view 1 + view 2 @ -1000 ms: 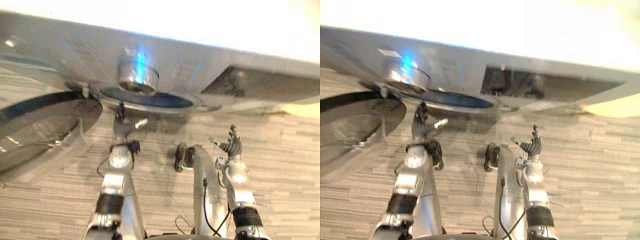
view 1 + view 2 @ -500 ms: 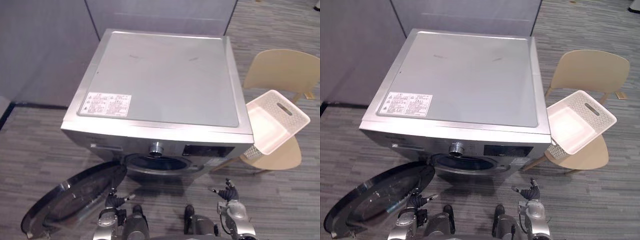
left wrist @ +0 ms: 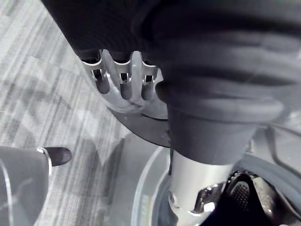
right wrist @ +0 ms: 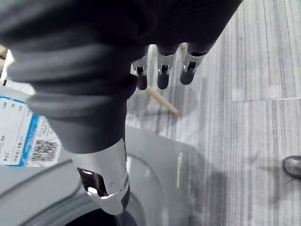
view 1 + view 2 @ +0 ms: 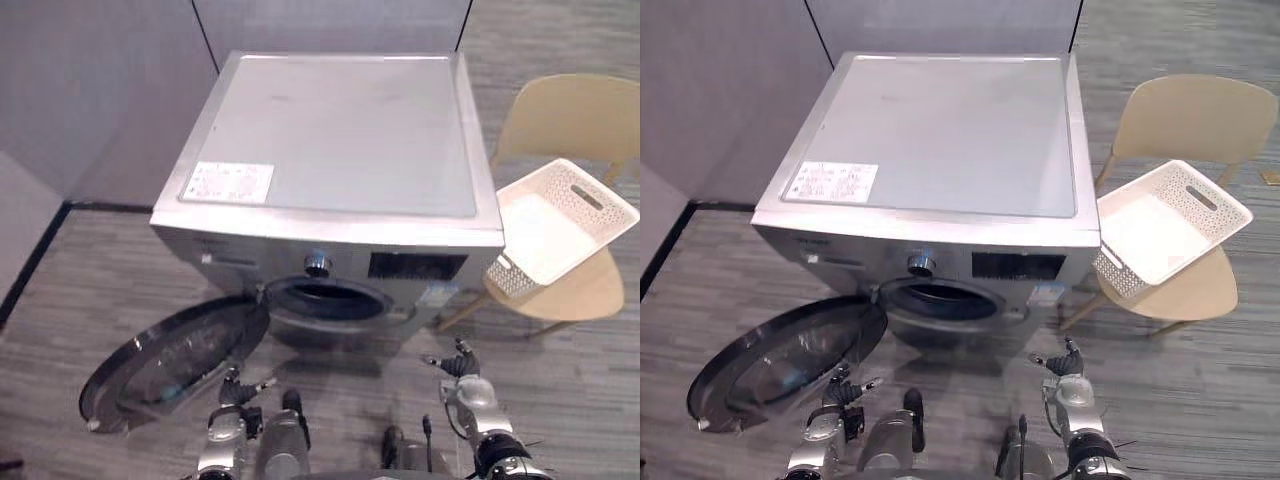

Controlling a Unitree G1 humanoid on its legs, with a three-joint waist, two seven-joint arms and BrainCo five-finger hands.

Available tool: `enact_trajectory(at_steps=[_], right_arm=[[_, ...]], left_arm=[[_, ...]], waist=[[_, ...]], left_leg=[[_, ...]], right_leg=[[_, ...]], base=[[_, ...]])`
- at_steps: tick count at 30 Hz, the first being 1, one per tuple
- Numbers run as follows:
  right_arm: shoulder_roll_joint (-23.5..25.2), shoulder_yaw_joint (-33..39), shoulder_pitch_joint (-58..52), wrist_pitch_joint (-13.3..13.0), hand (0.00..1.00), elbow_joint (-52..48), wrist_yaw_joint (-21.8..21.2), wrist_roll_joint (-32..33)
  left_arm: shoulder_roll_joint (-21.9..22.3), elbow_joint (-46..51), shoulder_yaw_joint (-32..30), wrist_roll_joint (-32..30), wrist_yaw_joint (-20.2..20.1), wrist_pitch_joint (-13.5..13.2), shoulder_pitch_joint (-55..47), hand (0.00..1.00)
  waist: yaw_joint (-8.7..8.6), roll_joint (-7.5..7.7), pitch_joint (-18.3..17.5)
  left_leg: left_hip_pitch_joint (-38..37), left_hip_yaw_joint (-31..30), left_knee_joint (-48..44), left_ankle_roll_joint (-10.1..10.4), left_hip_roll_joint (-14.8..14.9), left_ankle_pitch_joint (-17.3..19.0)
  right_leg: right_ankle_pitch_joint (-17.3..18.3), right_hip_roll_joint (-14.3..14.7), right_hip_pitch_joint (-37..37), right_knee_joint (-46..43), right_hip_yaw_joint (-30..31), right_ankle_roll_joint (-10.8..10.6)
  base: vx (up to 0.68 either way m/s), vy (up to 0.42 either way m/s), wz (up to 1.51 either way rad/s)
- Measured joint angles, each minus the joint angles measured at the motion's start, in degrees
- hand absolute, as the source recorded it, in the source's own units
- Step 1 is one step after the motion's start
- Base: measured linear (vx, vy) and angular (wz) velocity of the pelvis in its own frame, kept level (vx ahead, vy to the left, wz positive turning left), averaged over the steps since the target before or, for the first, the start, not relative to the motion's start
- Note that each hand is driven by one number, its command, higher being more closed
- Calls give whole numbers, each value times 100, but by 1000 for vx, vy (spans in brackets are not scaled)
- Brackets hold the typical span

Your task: Pick up the laundry basket with both hands and put the clothes into the washing machine.

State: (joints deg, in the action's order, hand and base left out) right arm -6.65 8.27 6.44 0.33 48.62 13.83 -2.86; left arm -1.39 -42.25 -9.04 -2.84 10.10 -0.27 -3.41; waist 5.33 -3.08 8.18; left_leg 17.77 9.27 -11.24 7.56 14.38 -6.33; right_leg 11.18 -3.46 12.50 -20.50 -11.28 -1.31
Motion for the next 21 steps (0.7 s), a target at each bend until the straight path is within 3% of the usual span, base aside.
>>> enact_trajectory(at_steps=[1,2,4,7,8,10,11,13,16,21], right_arm=[[13,39,-46,2,0,-30,5,-2],[57,108,-143,4,0,-123,18,-4],[55,138,-265,7,0,-250,58,-11],[-79,190,-431,3,0,-205,73,-14],[-88,325,-475,7,0,-165,70,-14],[-94,522,-462,12,0,-146,65,-14],[-50,548,-464,10,0,-69,53,-13],[-40,559,-552,22,0,27,13,-13],[-41,559,-633,12,0,28,-23,-21],[-77,547,-594,2,0,237,-28,-126]], left_arm=[[-5,43,15,-2,-4,2,8,0],[2,163,73,-4,-7,6,-55,0],[-16,260,116,-8,-7,5,-73,0],[-20,265,295,-12,-7,4,-1,0],[-23,283,340,-28,-5,1,31,0],[-71,382,389,-82,-1,-5,20,0],[-218,437,493,-135,1,2,125,0],[-345,587,516,-167,0,5,84,0],[-522,1010,509,-272,3,5,-49,0],[-1087,1541,329,-593,167,-17,378,0]], waist=[[-26,91,34],[-72,220,108],[-125,285,142],[-172,205,64],[-226,79,-22],[-411,-61,-142],[-463,68,-146],[-448,179,-171],[-454,186,-279],[-468,169,-377]], left_leg=[[-49,-76,156,60,-94,-167],[-5,-108,-188,-64,-167,-53],[56,-163,-1043,-211,-236,414],[-328,-299,-1434,-183,-240,1164],[-646,-217,-986,-202,-273,1306],[-1102,-208,375,-66,-362,1271],[-1110,-241,611,-141,-552,1092],[-1269,-283,669,-218,-757,1044],[-1440,-271,723,-296,-943,1081],[-1450,-280,728,-305,-942,1084]], right_leg=[[46,-86,48,-11,-65,110],[-15,-192,88,-6,-127,213],[-176,-326,142,106,-173,216],[-693,-377,187,647,-271,166],[-928,-354,134,992,-317,33],[-1328,-300,61,1563,-503,-139],[-1580,-384,-81,1958,-593,-214],[-1865,-524,-442,2375,-608,-325],[-1965,-667,-696,2502,-593,-390],[-2037,-608,-675,2612,-562,-412]], base=[[-285,-125,48],[-272,-117,38],[-207,-50,25],[-155,93,8],[-127,176,20],[-105,178,45],[-99,171,50],[-59,184,31],[-21,152,8],[29,13,-6]])
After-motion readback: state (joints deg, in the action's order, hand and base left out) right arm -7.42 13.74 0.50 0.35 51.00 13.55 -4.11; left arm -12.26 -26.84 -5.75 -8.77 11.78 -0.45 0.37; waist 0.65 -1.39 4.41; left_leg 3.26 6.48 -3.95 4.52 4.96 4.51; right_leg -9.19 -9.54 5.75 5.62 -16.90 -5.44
